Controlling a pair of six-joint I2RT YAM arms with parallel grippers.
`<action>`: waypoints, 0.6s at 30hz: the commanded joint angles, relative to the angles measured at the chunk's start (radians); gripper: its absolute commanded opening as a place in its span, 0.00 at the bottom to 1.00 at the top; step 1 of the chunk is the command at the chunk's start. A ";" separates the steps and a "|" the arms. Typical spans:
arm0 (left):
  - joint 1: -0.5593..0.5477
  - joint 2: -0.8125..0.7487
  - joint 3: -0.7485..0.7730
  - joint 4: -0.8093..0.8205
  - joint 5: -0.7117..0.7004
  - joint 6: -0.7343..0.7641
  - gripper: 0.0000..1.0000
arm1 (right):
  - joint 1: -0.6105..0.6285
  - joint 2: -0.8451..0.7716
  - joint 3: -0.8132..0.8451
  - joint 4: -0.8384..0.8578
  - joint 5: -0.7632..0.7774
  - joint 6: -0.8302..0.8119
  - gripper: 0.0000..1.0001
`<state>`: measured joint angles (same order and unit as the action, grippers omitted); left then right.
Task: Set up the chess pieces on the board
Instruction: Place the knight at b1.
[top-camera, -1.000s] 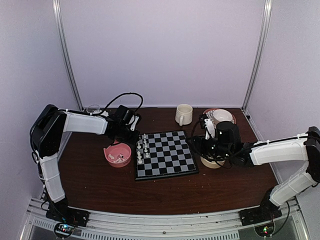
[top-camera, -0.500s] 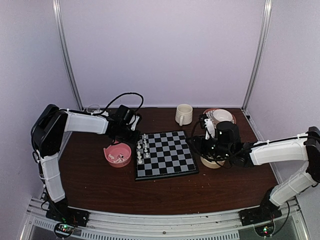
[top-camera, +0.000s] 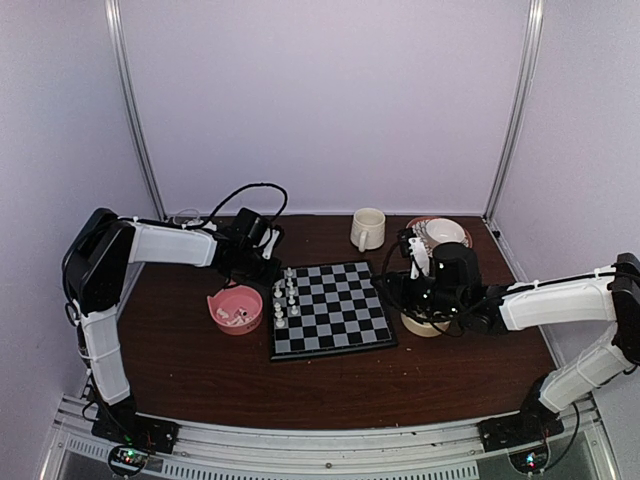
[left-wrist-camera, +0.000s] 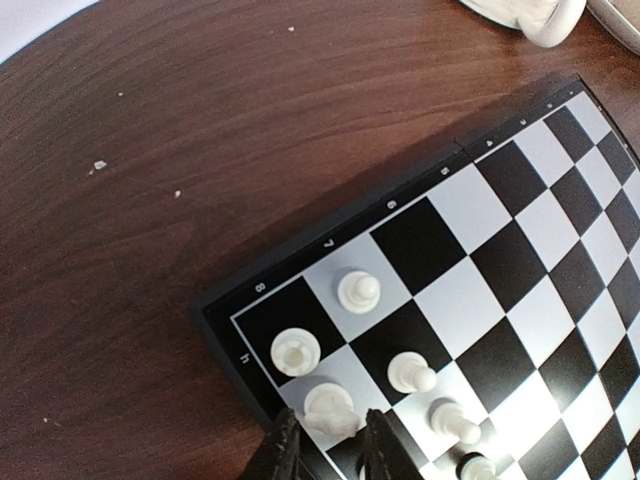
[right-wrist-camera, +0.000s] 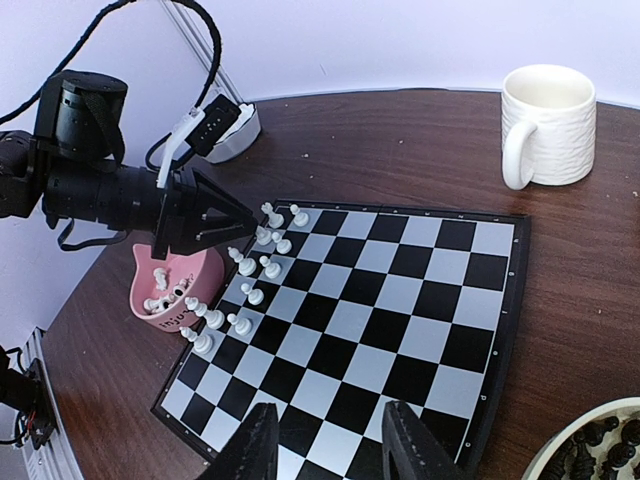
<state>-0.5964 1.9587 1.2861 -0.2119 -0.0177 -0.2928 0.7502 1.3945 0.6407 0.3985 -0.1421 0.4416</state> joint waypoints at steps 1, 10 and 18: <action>0.007 0.012 0.025 -0.001 0.010 0.012 0.24 | -0.007 -0.003 0.000 0.022 -0.010 -0.004 0.38; 0.007 -0.088 -0.010 -0.007 -0.067 0.033 0.24 | -0.008 -0.002 0.001 0.021 -0.012 -0.004 0.37; 0.007 -0.225 -0.099 0.033 -0.049 0.017 0.25 | -0.008 -0.009 0.001 0.016 -0.006 -0.007 0.38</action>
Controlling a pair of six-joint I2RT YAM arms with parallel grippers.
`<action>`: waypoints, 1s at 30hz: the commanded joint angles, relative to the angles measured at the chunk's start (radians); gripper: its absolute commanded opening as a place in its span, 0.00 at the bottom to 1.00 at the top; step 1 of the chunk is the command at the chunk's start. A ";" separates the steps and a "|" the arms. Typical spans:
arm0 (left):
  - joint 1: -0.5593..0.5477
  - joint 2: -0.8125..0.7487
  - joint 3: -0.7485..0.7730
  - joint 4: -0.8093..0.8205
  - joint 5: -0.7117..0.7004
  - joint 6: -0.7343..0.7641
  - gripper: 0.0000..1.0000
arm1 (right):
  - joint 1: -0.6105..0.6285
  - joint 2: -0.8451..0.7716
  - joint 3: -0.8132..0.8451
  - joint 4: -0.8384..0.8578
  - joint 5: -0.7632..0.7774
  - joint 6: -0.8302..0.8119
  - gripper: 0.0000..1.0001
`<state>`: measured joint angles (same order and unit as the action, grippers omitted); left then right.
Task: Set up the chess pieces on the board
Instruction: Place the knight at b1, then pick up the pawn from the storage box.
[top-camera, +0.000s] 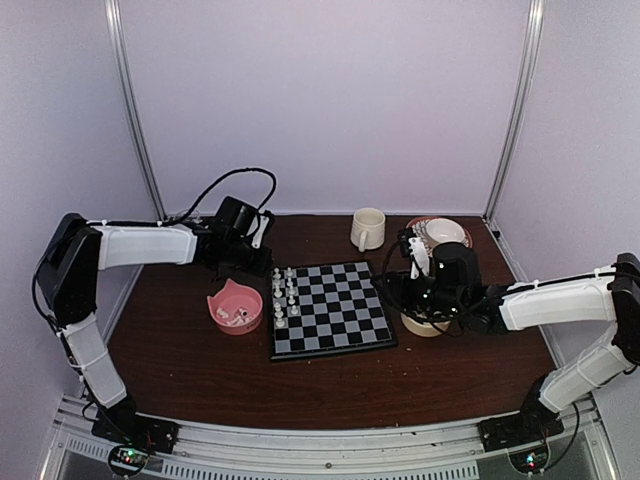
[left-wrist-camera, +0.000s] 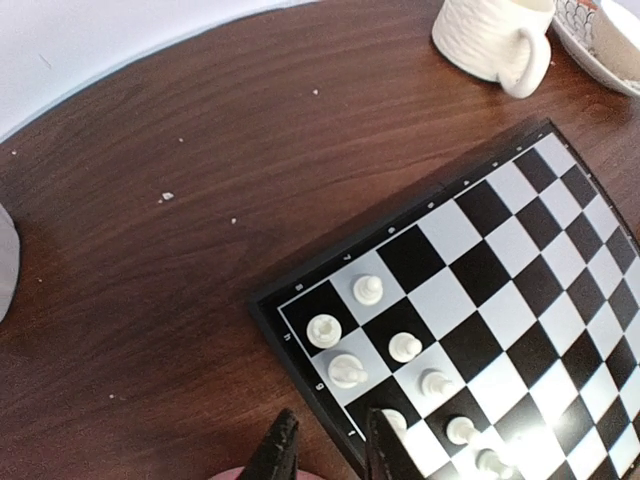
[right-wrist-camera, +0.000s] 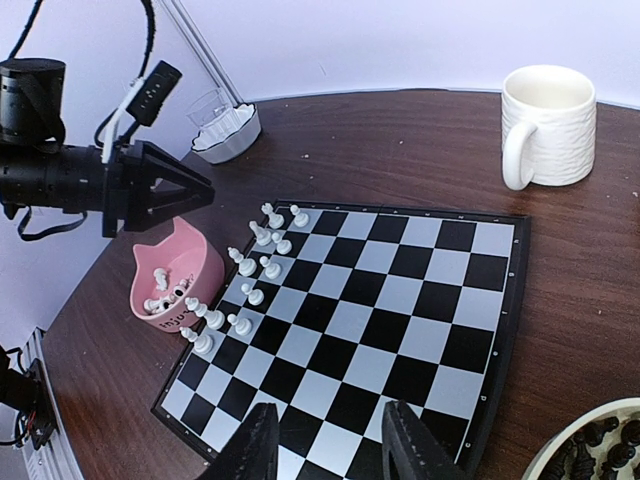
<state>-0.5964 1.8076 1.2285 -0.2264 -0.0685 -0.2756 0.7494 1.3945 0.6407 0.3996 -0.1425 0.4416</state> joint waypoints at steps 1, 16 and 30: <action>0.007 -0.084 -0.053 0.043 0.002 -0.010 0.25 | -0.007 -0.010 0.001 0.014 -0.004 -0.009 0.38; 0.007 -0.228 -0.263 -0.132 -0.006 -0.102 0.41 | -0.007 -0.023 -0.003 0.006 -0.005 -0.015 0.38; 0.007 -0.079 -0.221 -0.183 0.034 -0.109 0.49 | -0.007 -0.036 -0.007 0.005 -0.006 -0.017 0.38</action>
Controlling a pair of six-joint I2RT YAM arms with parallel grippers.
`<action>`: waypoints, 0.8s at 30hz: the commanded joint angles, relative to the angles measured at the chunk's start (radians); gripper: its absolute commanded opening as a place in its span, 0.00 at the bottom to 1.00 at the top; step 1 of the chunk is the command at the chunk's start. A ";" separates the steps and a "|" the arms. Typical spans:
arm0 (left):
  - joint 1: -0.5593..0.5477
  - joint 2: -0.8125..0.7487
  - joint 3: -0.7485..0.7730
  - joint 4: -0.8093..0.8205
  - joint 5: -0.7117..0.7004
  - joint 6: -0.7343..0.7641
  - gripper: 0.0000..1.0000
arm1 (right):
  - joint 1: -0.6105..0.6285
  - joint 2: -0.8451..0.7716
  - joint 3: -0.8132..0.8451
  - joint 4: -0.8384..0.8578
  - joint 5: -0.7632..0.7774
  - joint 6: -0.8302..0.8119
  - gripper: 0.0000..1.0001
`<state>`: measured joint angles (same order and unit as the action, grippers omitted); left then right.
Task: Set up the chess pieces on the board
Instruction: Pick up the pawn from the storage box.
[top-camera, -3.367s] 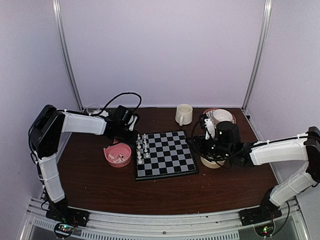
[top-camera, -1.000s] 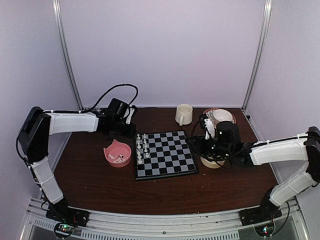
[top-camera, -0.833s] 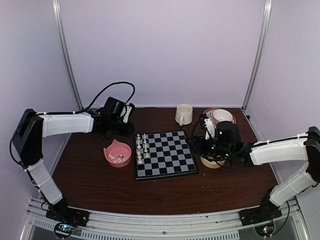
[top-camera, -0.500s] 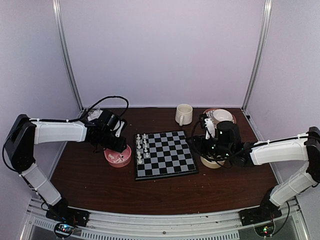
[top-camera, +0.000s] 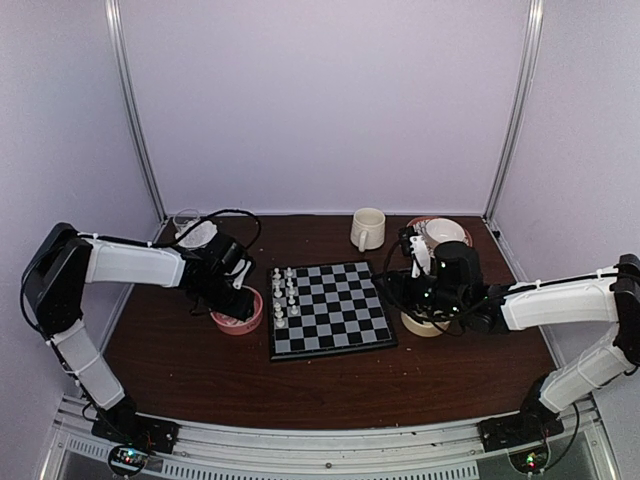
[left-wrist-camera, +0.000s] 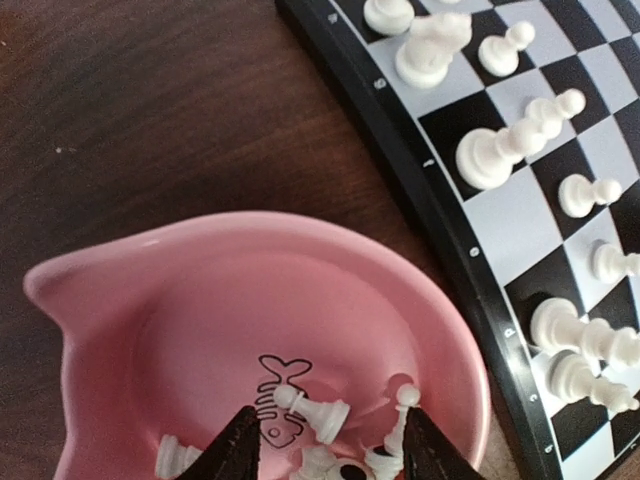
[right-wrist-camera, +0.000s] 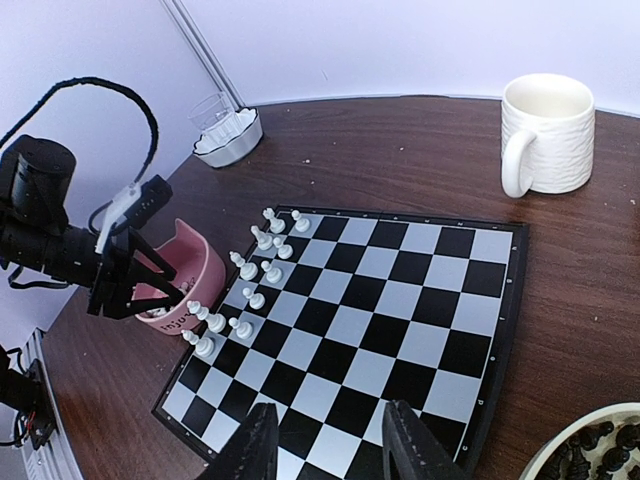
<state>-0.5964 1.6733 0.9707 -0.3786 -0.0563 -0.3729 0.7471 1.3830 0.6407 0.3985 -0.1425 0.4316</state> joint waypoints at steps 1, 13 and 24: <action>0.007 0.065 0.042 -0.037 0.022 -0.012 0.49 | -0.004 -0.025 -0.007 0.005 -0.007 -0.007 0.38; 0.007 0.043 0.041 -0.053 -0.006 0.002 0.20 | -0.005 -0.028 -0.009 0.004 -0.011 -0.008 0.38; 0.007 -0.117 -0.055 0.051 -0.039 0.026 0.18 | -0.005 -0.022 -0.007 0.007 -0.016 -0.007 0.38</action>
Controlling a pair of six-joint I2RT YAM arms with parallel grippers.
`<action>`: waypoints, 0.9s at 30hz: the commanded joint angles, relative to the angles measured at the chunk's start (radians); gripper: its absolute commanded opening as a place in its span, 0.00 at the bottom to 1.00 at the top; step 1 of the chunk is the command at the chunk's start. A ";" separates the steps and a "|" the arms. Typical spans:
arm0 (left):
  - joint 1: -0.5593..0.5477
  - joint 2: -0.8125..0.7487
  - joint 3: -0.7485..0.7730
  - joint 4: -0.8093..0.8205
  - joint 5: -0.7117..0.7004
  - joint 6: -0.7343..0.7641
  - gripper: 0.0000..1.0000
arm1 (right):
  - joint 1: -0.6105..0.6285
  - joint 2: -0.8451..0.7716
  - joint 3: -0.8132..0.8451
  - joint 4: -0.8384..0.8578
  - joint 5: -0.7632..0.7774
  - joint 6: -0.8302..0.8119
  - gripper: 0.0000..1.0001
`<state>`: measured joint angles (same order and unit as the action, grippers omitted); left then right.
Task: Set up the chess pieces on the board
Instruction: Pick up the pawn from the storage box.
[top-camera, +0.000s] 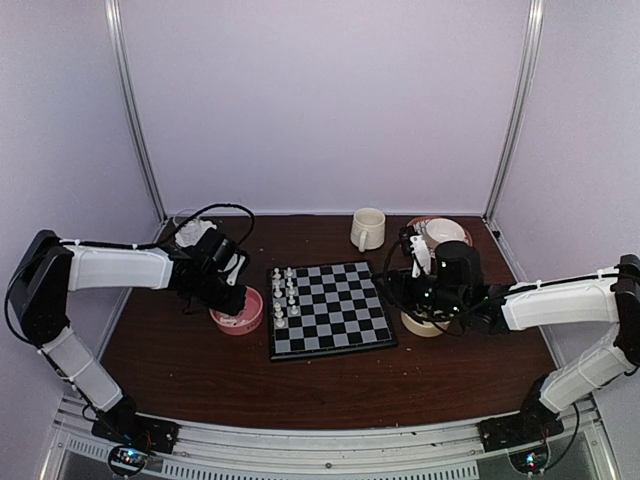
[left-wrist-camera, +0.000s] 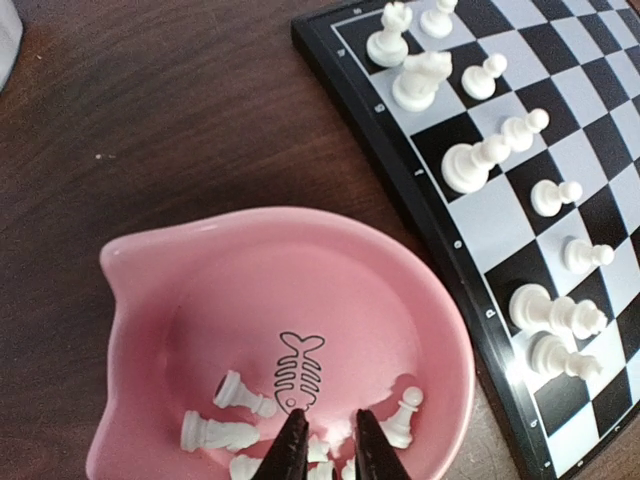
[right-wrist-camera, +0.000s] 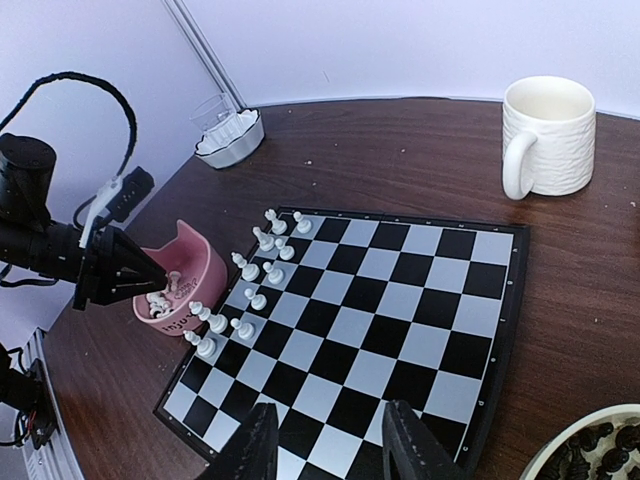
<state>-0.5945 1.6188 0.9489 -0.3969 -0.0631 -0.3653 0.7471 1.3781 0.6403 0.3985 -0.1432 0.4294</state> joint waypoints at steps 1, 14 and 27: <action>0.005 -0.072 -0.043 0.076 -0.035 0.020 0.18 | -0.004 -0.015 -0.007 0.007 -0.016 -0.004 0.38; 0.005 -0.046 -0.008 0.004 -0.152 -0.001 0.39 | -0.006 0.000 -0.001 0.009 -0.025 -0.003 0.38; 0.006 0.085 0.043 0.023 -0.087 0.009 0.38 | -0.005 -0.007 -0.002 0.008 -0.029 0.000 0.38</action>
<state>-0.5945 1.6661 0.9546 -0.3927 -0.1890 -0.3611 0.7464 1.3781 0.6403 0.3981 -0.1608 0.4297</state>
